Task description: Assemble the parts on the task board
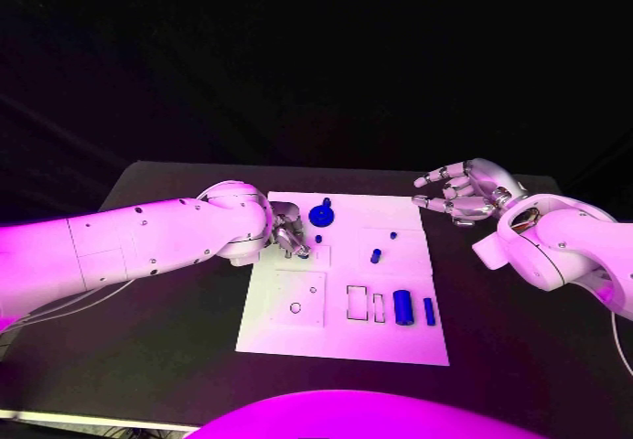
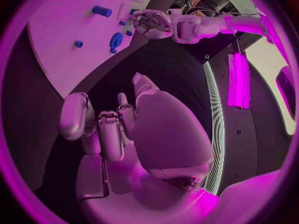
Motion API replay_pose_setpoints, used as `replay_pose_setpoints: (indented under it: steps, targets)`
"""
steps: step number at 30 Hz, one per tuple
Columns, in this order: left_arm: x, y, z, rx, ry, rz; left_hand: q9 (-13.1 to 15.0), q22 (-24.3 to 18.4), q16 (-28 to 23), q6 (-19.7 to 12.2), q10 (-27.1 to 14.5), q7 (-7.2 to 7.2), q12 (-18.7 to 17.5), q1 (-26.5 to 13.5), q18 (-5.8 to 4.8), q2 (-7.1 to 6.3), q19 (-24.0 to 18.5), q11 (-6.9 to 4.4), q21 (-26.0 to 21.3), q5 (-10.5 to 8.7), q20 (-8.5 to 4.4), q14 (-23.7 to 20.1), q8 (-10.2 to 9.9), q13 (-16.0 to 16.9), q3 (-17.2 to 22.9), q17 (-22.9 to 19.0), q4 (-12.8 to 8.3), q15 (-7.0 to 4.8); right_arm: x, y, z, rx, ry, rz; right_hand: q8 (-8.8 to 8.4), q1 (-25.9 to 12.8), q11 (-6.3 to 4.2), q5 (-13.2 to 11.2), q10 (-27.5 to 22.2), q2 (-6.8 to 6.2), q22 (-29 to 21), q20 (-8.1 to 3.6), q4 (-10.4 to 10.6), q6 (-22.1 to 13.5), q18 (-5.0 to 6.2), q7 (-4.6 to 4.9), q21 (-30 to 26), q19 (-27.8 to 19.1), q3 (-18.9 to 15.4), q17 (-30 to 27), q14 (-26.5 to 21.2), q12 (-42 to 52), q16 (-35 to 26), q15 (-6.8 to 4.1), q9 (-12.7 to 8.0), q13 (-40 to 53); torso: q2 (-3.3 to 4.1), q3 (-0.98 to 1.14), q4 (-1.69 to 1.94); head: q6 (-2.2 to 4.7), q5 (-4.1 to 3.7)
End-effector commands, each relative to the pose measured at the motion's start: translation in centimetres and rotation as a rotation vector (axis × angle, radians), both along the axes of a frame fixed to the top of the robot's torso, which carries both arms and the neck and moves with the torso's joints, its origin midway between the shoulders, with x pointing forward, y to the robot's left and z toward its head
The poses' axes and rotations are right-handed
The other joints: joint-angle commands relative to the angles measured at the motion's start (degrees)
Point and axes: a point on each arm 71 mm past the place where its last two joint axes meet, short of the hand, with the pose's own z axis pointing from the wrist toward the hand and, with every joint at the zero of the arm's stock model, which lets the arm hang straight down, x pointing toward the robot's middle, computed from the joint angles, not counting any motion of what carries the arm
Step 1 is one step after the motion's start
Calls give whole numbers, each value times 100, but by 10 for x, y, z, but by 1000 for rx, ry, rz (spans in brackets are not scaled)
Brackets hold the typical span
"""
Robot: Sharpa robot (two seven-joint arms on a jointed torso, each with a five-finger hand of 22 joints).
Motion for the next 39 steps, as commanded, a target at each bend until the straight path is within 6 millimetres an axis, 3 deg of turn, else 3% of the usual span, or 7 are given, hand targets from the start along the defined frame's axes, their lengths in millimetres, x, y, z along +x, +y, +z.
replay_pose_setpoints:
  steps: [1, 13, 26, 30, 32, 39]
  targets:
    - [-2, -2, -4, 18, 22, -19, 7, 110, 28, 99, 22, -75, -27, -15, -51, 56, 31, -13, 34, 23, -12, 603, 18, -3, 1208, 1498, -1247, -50, -1, 2, 0, -5, -3, 20, 35, -12, -12, 29, -38, -3, -6, -2, 5, -41, 44, 4, -23, -25, 45, 804, 412, -40, -27, -36, -5, 58, 5, 2, -2, -13, -2]
    - [-1, -8, -9, 35, 88, -46, 32, 111, 34, 136, 40, -86, -70, -147, -52, 165, 27, -15, 31, -50, -11, 606, 21, -61, 1153, 1510, -1195, -47, -2, 2, 0, -4, -4, 21, 35, -12, -12, 29, -38, -3, -6, -2, 5, -41, 44, 4, -23, -25, 45, 804, 412, -40, -27, -36, -5, 58, 4, 4, -13, -46, -16]
    - [1, -8, -11, 42, 95, -44, 72, 133, 34, 203, 86, -124, -94, -368, -56, 383, 36, -35, 28, -146, -21, 606, 20, -92, 930, 1510, -1080, -63, -2, 2, 1, -2, -5, 22, 48, -26, -12, 34, -39, -5, -9, -3, 3, -50, 45, 5, -33, -22, 69, 797, 411, -41, -33, -36, -12, 54, 0, 0, -1, -44, -42]
    - [2, -7, -11, 46, 91, -43, 90, 140, 34, 223, 96, -148, -88, -541, -58, 425, 40, -49, 22, -165, -28, 606, -3, -82, 617, 1510, -958, -71, -3, 2, 1, -2, -6, 22, 49, -30, -12, 33, -41, -6, -10, -3, 4, -51, 45, 5, -35, -22, 70, 798, 412, -42, -32, -36, -13, 52, -1, -2, -2, -46, -48]
    - [2, -6, -11, 50, 87, -43, 99, 132, 34, 276, 99, -177, -70, -733, -56, 390, 37, -66, 11, -190, -37, 606, -25, -62, 124, 1510, -772, -85, -3, 1, 1, -2, -7, 21, 49, -30, -12, 33, -41, -6, -10, -3, 4, -51, 45, 5, -35, -22, 70, 798, 412, -42, -32, -36, -13, 52, -1, 0, 1, -44, -52]
    - [2, -2, -10, 57, 76, -42, 100, 128, 34, 349, 90, -187, -31, -835, -55, 322, 39, -79, -7, -214, -58, 606, -98, -15, -783, 1510, -417, -99, -3, 0, 1, -2, -9, 18, 50, -35, -12, 32, -41, -8, -15, -3, 5, -52, 47, 5, -45, -25, 71, 796, 411, -41, -34, -36, -14, 52, 0, -11, 6, -38, -60]
